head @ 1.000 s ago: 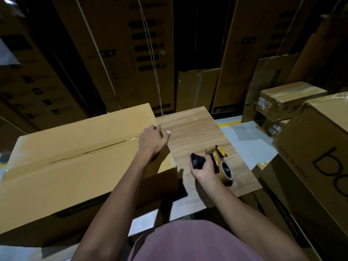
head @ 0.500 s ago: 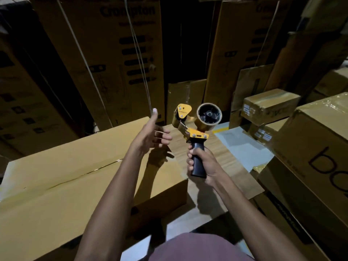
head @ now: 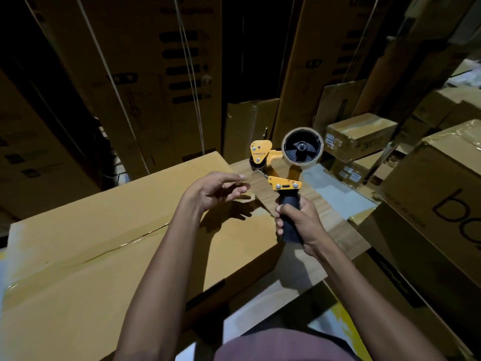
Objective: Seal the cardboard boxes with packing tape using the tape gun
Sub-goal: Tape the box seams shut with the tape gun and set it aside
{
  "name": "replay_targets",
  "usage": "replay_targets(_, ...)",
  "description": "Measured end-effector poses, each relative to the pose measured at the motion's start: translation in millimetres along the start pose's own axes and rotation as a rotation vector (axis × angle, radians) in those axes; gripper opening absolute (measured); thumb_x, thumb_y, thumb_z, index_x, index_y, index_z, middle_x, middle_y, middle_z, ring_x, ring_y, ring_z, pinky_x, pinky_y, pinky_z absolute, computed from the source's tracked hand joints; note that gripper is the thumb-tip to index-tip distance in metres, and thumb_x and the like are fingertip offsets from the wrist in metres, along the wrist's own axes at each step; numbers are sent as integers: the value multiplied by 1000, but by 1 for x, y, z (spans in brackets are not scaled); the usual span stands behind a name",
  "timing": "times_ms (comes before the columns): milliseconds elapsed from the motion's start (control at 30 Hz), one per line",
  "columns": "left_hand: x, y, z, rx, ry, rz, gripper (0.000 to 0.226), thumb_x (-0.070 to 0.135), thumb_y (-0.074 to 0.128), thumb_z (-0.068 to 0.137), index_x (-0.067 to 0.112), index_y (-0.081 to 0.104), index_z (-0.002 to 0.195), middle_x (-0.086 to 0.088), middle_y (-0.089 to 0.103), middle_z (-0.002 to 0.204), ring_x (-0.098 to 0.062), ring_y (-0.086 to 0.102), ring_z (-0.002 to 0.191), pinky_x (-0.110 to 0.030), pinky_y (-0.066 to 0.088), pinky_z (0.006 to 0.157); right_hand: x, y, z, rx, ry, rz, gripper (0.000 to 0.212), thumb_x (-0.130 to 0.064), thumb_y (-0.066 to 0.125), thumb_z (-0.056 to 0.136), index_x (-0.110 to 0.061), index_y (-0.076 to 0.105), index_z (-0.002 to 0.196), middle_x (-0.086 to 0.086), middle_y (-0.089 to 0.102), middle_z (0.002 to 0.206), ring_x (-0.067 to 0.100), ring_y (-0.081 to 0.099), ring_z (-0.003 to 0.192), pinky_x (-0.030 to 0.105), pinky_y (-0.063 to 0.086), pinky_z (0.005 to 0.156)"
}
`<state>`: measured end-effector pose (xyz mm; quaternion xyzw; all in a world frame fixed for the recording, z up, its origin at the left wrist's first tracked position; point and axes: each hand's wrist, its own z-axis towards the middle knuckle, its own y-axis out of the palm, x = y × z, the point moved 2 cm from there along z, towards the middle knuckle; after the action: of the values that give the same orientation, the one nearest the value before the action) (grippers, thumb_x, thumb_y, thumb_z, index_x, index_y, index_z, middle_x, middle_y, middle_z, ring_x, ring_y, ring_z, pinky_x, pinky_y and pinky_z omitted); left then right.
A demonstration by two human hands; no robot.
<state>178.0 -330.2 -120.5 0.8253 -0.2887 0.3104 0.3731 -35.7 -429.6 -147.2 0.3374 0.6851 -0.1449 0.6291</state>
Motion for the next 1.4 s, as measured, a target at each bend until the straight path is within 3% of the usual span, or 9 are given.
replay_targets(100,3,-11,5,4,8,42,21,2,71,90,-2,71,110,-16,73,91,-15,71,70,-19,59,58,0,-2,0,24,2,-56,17,5,60,94,-4,53,107,13,59,73,23,54,58,33,50,51)
replay_targets(400,44,-20,38,128,13,253,24,-4,65,92,-6,66,116,-18,70,87,-18,68,70,-22,56,51,-11,0,29,66,1,-280,10,4,60,94,0,55,101,13,62,65,24,55,53,34,51,51)
replay_targets(533,68,-28,56,217,12,418,7,-4,63,94,-7,68,98,-16,70,81,-17,68,64,-21,55,50,-7,8,58,93,22,-353,7,-1,62,90,-5,58,94,21,63,70,28,56,56,37,51,53)
replay_targets(700,103,-50,84,330,97,726,6,7,70,91,9,76,90,-9,75,94,-19,69,90,-33,56,80,2,28,101,136,61,-314,10,-10,68,90,-7,62,98,15,64,67,28,58,56,38,53,54)
replay_targets(833,123,-57,107,370,171,832,8,0,70,90,7,73,93,-7,73,86,-14,68,81,-25,52,62,6,46,132,217,70,-316,9,-13,70,88,-9,63,90,10,63,62,21,57,48,33,52,50)
replay_targets(967,129,-67,133,440,232,971,17,-5,71,85,11,71,79,-7,72,78,-17,69,77,-30,58,69,8,57,156,253,71,-404,10,-19,71,85,-12,65,88,12,66,63,17,61,47,38,57,49)
replay_targets(1167,127,-75,153,526,340,1143,19,-8,60,87,8,69,82,-7,68,77,-16,65,69,-25,47,56,9,67,171,270,81,-495,15,-16,72,85,-5,62,87,14,66,65,19,60,44,43,58,47)
replay_targets(1267,123,-83,159,511,356,1120,14,-8,64,87,4,70,89,-12,72,83,-22,71,79,-35,60,69,12,68,175,252,101,-532,14,-19,71,84,-10,61,85,11,66,65,18,63,44,48,60,52)
replay_targets(1400,118,-92,162,489,406,1099,8,-4,69,88,3,69,91,-11,74,84,-21,73,81,-38,61,77,17,71,177,248,99,-637,16,-34,68,76,-24,58,82,5,69,68,20,69,50,53,63,58)
